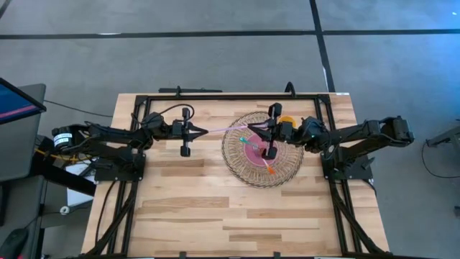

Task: Pick & Place Utensil
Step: Put the pink straw into the yellow cup

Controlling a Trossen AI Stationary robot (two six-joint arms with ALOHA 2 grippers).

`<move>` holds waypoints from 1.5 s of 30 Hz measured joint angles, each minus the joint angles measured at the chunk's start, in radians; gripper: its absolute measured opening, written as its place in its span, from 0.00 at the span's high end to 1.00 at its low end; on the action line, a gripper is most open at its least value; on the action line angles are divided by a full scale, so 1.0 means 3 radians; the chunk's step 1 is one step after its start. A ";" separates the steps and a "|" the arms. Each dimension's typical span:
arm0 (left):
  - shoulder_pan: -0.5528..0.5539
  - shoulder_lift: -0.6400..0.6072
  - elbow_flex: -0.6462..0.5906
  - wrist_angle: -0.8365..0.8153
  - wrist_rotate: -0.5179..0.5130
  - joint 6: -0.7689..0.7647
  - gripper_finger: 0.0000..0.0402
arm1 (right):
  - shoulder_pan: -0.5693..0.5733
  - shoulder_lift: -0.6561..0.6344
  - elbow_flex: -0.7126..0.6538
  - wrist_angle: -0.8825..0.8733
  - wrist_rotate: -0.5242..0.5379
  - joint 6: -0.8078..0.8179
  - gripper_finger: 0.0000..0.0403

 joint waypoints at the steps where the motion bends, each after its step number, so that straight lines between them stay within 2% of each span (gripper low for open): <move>1: 0.0000 0.0000 0.0000 0.0001 0.0001 0.0000 0.96 | 0.0000 0.0000 0.0000 0.0001 0.0000 0.0001 0.97; 7: 0.0000 0.0000 0.0000 0.0000 0.0001 0.0000 0.90 | 0.0000 0.0000 0.0000 0.0001 0.0000 0.0002 0.99; 17: 0.0000 0.0000 0.0000 0.0001 -0.0009 0.0000 0.69 | -0.0009 -0.0003 0.0000 -0.0090 0.0060 0.0261 0.99; 23: 0.0000 0.0000 -0.0001 0.0021 -0.0342 0.0000 0.63 | -0.0015 -0.0021 0.0173 -0.0862 0.0628 0.0263 1.00; 30: -0.0001 0.0000 -0.0001 0.0024 -0.0373 0.0001 0.62 | 0.0023 -0.0191 0.0542 -0.2180 0.1359 0.0263 1.00; 37: -0.0001 0.0000 -0.0001 0.0021 -0.0373 -0.0097 0.62 | 0.0216 -0.0540 0.0600 -0.2721 0.2166 0.0357 0.99; 45: -0.0001 0.0000 -0.0001 0.0013 -0.0373 -0.0200 0.62 | 0.0438 -0.0967 0.0600 -0.3609 0.2713 0.0820 0.99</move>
